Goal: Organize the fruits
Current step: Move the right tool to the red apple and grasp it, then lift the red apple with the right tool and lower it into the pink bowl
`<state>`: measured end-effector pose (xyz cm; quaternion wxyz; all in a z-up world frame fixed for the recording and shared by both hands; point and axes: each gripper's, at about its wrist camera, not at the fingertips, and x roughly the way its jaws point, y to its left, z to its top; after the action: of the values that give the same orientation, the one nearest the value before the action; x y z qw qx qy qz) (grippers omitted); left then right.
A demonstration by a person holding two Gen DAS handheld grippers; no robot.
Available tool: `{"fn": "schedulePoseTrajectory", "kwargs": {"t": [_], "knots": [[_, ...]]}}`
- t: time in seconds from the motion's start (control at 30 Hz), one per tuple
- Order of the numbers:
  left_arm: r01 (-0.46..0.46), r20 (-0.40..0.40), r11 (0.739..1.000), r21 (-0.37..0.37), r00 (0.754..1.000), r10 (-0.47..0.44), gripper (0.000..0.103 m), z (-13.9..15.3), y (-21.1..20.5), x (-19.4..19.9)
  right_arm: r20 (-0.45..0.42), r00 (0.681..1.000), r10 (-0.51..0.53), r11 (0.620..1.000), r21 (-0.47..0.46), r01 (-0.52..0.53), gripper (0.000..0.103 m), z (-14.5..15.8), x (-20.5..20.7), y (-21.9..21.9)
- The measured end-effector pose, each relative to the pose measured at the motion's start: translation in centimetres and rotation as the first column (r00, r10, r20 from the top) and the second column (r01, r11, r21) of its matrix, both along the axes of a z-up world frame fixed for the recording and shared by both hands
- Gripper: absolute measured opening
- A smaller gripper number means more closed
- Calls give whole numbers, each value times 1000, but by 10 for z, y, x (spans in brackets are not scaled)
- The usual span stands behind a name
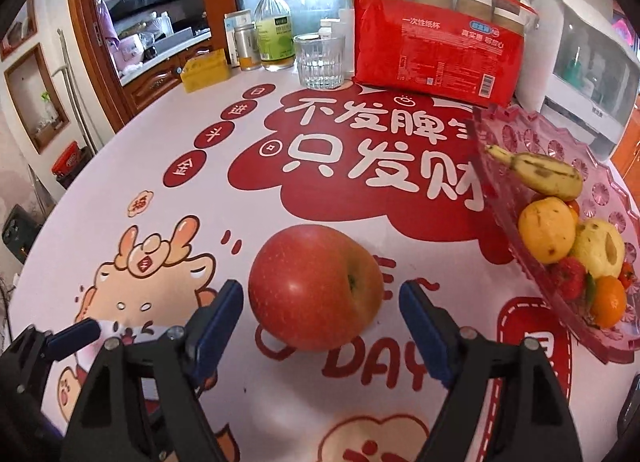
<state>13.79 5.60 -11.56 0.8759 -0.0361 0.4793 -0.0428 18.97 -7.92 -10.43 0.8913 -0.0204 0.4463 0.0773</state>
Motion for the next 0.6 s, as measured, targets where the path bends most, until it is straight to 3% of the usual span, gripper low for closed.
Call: {"fn": "schedulePoseTrajectory", "kwargs": {"t": [0.2, 0.27, 0.3, 0.6], "knots": [[-4, -7, 1000, -14, 1000, 4, 101, -3, 1, 1, -19, 1000, -6, 999, -38, 5, 80, -15, 12, 6], [-7, -10, 1000, -11, 1000, 7, 101, -4, 1, 2, -25, 1000, -5, 999, -42, 4, 75, -19, 14, 6], [-8, -13, 1000, -10, 1000, 8, 101, -5, 1, 2, -26, 1000, 1, 1000, -31, -2, 70, -21, 14, 5], [-29, -16, 1000, -7, 999, 29, 101, -8, 4, 3, -23, 1000, 2, 998, 57, 0, 70, -22, 0, -14]]}}
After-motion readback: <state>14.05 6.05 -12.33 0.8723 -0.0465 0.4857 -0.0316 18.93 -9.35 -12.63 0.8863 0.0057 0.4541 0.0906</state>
